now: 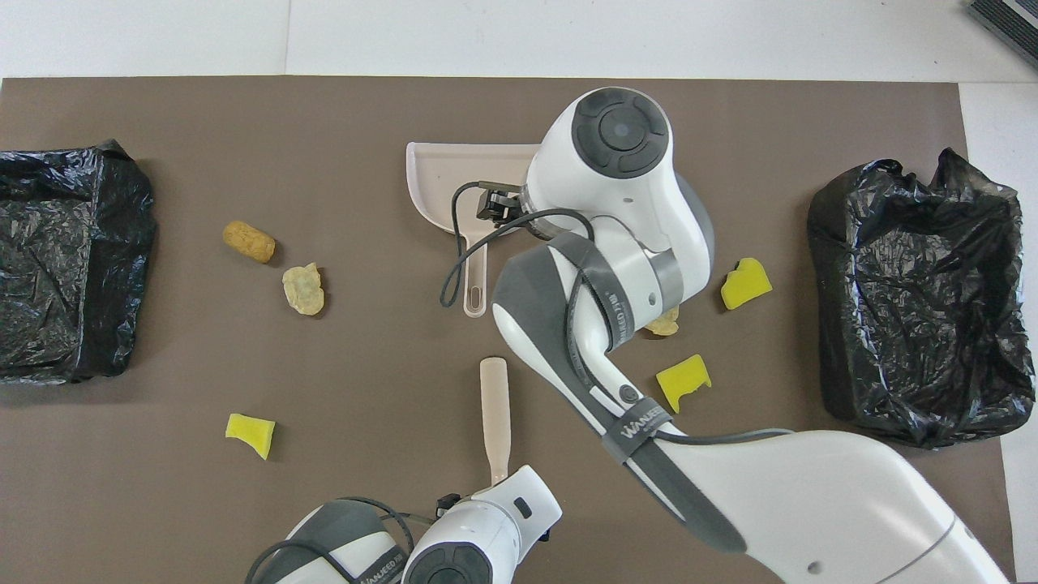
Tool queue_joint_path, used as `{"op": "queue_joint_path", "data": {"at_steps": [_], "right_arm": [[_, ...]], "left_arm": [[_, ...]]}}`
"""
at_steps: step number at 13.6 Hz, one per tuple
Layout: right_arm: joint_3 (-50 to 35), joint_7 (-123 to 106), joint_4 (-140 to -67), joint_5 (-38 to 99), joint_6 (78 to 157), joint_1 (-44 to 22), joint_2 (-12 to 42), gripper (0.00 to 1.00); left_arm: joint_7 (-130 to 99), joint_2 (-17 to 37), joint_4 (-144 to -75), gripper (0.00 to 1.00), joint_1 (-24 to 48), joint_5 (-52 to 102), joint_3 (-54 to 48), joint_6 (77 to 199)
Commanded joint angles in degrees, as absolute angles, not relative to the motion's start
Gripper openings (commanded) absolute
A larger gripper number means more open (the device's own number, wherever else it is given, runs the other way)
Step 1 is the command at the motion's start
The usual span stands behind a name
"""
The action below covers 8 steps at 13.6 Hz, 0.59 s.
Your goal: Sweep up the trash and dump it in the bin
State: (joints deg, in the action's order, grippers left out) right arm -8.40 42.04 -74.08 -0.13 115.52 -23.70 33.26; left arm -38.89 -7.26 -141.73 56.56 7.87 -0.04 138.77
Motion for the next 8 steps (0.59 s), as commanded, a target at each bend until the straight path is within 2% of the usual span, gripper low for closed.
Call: {"op": "queue_joint_path", "data": {"at_steps": [1, 8], "right_arm": [[-8.26, 44.21, -72.16, -0.17, 120.22, -26.01, 37.78, 1.00], [-8.53, 42.71, -75.40, -3.95, 120.59, -28.30, 37.71, 1.00]], "left_arm": [[-39.82, -8.88, -143.61, 0.00, 57.66, 7.65, 0.97, 139.84], [-39.55, -9.93, -143.35, 0.00, 56.69, 7.65, 1.23, 134.84]]}}
